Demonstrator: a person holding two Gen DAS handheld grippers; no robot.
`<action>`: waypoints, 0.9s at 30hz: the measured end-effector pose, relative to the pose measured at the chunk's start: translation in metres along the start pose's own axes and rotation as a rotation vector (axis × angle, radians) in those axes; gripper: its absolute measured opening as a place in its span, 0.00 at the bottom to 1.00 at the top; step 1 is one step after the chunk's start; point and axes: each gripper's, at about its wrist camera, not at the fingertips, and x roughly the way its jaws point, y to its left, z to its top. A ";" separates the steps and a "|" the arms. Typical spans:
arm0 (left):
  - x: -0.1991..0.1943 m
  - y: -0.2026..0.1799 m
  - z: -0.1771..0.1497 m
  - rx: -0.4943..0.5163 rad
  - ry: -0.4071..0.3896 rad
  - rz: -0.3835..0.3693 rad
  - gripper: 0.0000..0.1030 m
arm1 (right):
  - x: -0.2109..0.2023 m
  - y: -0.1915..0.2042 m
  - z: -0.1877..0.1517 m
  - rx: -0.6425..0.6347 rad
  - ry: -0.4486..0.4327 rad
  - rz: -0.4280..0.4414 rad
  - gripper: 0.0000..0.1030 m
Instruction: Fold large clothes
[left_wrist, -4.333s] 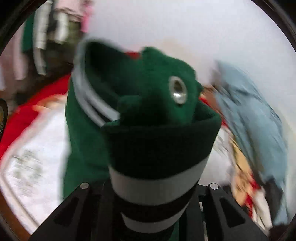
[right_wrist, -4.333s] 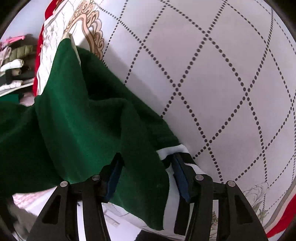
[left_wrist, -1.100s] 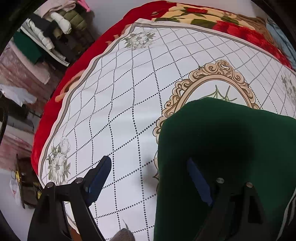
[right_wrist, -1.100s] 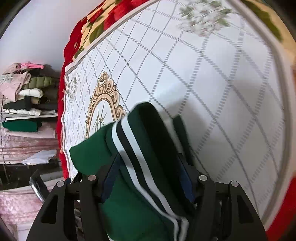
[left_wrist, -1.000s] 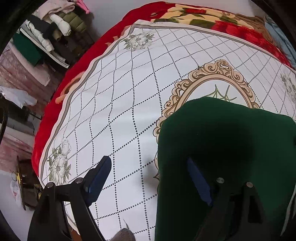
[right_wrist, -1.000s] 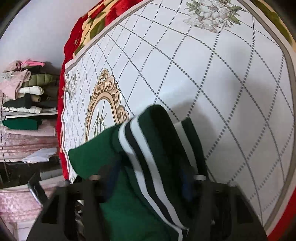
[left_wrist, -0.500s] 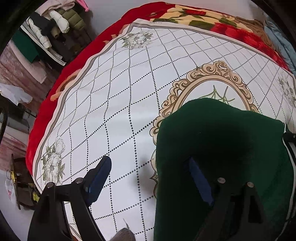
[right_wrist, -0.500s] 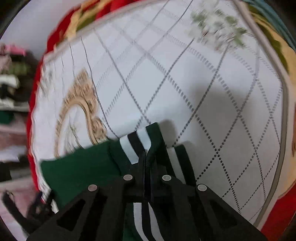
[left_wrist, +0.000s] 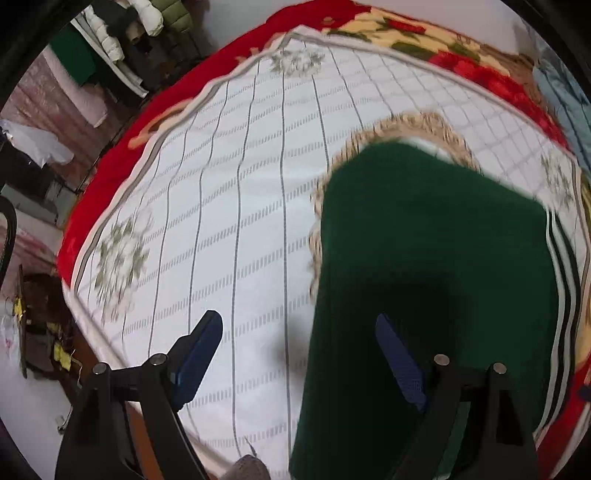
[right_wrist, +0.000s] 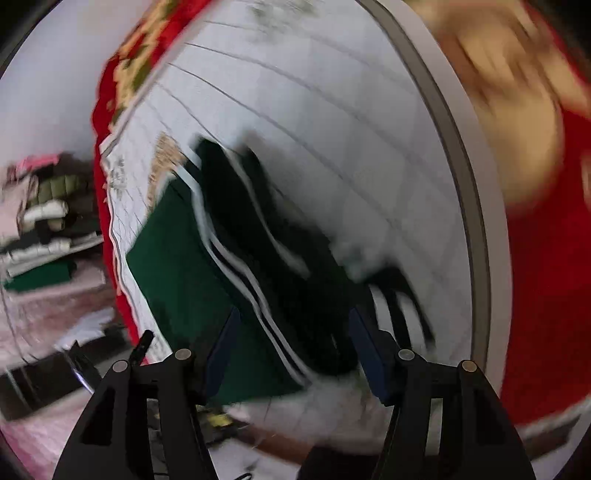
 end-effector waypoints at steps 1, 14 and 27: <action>0.001 -0.003 -0.009 0.008 0.011 0.011 0.83 | 0.010 -0.010 -0.007 0.023 0.036 0.008 0.62; 0.030 -0.026 -0.035 0.122 0.066 0.090 1.00 | 0.014 0.005 -0.048 -0.030 -0.108 -0.045 0.08; 0.012 0.013 -0.021 -0.047 0.085 -0.053 0.99 | 0.007 -0.010 0.004 -0.195 -0.049 -0.069 0.92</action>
